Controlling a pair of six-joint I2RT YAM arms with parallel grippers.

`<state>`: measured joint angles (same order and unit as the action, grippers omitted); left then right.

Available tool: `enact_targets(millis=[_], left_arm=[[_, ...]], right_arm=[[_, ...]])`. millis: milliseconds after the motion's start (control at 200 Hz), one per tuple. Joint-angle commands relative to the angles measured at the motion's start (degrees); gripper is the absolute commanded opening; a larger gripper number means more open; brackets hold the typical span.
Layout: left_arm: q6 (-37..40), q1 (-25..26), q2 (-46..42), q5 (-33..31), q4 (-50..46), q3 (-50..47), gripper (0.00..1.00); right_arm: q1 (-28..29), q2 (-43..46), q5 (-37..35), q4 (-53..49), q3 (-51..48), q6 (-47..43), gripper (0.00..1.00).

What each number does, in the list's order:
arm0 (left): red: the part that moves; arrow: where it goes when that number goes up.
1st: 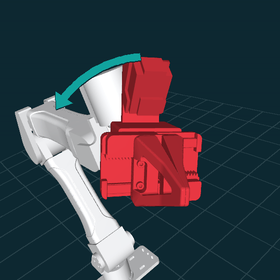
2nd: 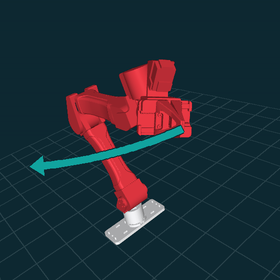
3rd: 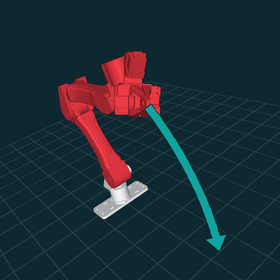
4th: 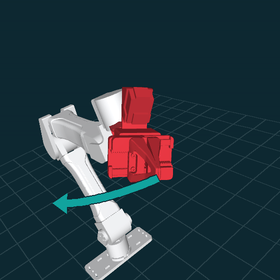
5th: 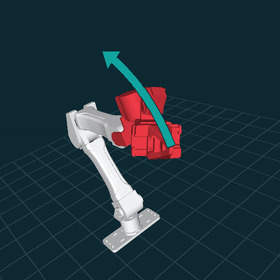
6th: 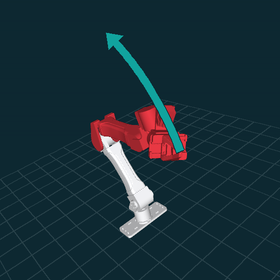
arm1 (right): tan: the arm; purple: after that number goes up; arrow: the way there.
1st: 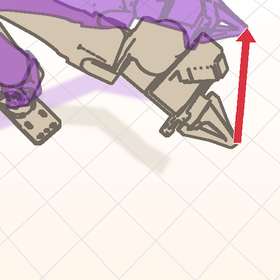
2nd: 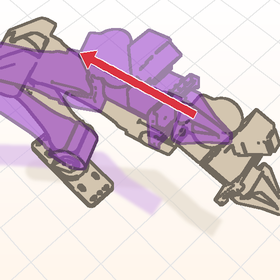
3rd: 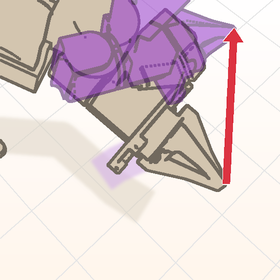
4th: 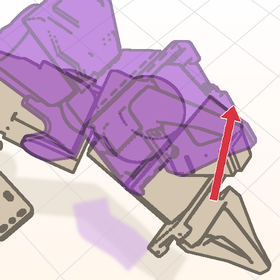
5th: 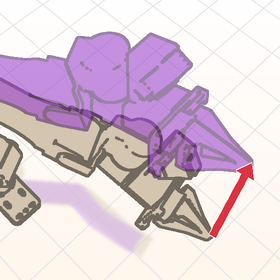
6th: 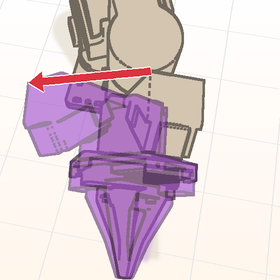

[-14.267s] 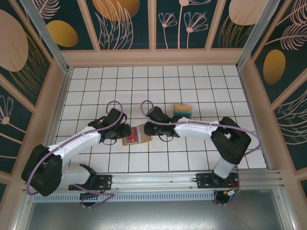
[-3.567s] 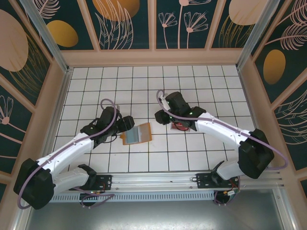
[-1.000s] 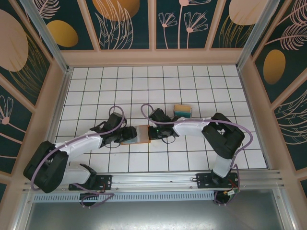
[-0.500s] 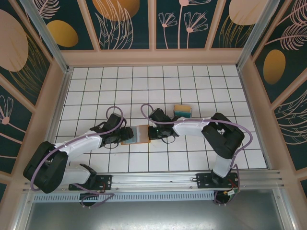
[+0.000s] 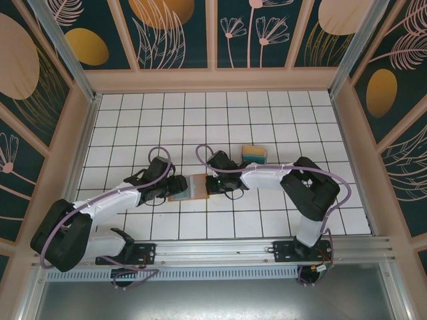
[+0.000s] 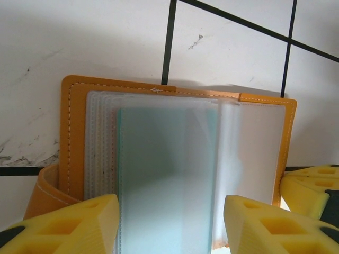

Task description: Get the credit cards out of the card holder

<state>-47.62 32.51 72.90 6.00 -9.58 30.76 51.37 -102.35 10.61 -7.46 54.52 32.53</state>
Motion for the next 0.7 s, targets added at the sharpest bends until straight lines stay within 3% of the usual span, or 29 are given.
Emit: enact_targets(millis=[0, 531, 696], left_arm=[[0.99, -0.24, 1.12, 0.77, 0.26, 1.14, 0.55], [1.28, -0.21, 5.15, 6.28, 2.92, 1.33, 0.54], [1.58, -0.17, 5.22, 9.31, 5.07, 1.3, 0.6]], right_arm=[[0.66, -2.38, 0.64, -1.38, 0.53, 0.51, 0.0], [0.66, -2.55, 0.73, -1.7, 1.07, 0.27, 0.0], [0.66, -2.74, 0.73, -1.9, 1.29, 0.25, 0.0]])
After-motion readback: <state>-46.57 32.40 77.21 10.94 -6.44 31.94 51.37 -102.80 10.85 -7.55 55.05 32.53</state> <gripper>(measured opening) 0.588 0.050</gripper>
